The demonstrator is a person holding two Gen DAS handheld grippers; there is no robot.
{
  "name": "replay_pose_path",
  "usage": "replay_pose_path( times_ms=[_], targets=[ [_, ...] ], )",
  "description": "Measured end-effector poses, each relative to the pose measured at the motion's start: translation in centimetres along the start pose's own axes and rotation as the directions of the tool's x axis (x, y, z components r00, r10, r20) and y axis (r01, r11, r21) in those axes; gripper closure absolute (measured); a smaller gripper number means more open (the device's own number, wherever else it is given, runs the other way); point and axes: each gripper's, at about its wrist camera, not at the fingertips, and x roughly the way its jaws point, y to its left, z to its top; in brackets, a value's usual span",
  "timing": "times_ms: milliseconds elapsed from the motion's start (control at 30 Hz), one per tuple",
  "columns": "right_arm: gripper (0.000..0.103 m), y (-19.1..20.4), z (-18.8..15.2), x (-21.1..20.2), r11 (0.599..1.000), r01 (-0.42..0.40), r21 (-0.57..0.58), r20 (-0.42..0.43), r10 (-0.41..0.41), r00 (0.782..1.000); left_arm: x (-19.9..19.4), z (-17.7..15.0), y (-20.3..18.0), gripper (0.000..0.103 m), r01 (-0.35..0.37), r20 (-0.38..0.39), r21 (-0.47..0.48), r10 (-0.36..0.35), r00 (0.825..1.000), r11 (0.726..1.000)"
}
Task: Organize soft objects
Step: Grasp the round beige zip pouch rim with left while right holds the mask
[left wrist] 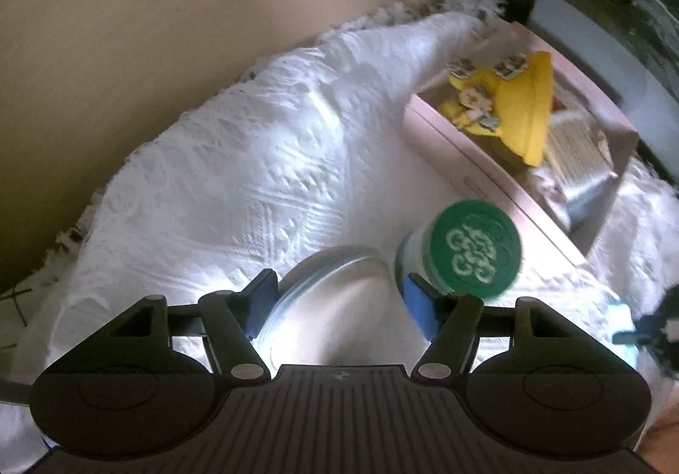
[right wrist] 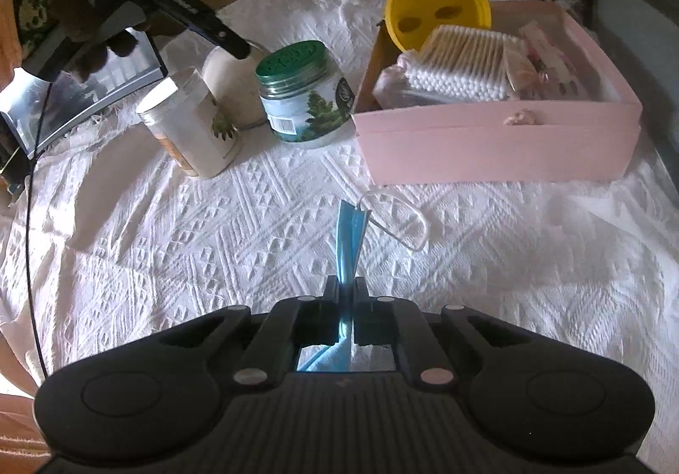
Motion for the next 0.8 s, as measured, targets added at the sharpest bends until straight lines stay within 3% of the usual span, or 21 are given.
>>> replay_pose_path(
  times_ms=[133, 267, 433, 533, 633, 700, 767, 800],
  targets=[
    [0.097, -0.2, -0.2, 0.0, 1.000, 0.004, 0.010, 0.002, -0.004, 1.000, -0.8, -0.2, -1.2, 0.032, 0.045, -0.026, 0.072, -0.043, 0.999, 0.996],
    [0.097, -0.2, -0.2, 0.2, 1.000, 0.006, 0.011, 0.001, -0.006, 1.000, -0.5, -1.1, -3.6, 0.027, -0.028, -0.051, 0.228, 0.041, 0.998, 0.973],
    [0.097, 0.2, -0.2, -0.1, 1.000, 0.014, -0.005, 0.003, -0.014, 1.000, -0.8, -1.2, -4.1, 0.026, 0.006, -0.071, 0.250, 0.012, 0.997, 0.968],
    [0.097, 0.1, -0.3, -0.2, 1.000, 0.018, 0.001, 0.003, -0.019, 1.000, -1.3, -1.8, -4.5, 0.035, 0.017, -0.067, 0.278, 0.002, 0.998, 0.960],
    [0.097, -0.3, -0.4, 0.1, 1.000, 0.021, 0.015, -0.002, -0.021, 1.000, -0.2, -2.4, -5.5, 0.035, -0.096, -0.057, 0.352, 0.124, 0.991, 0.931],
    [0.096, -0.4, -0.4, 0.2, 1.000, 0.023, 0.017, -0.005, -0.023, 1.000, 1.0, -2.7, -6.2, 0.029, -0.176, -0.040, 0.417, 0.211, 0.977, 0.892],
    [0.096, -0.3, -0.4, 0.3, 1.000, 0.021, 0.014, -0.004, -0.021, 1.000, 1.6, -2.6, -6.2, 0.028, -0.205, -0.018, 0.431, 0.235, 0.972, 0.879],
    [0.096, -0.2, -0.4, 0.4, 1.000, 0.020, 0.011, -0.004, -0.020, 1.000, 1.7, -2.3, -5.9, 0.029, -0.206, -0.006, 0.415, 0.229, 0.973, 0.886]
  ],
)
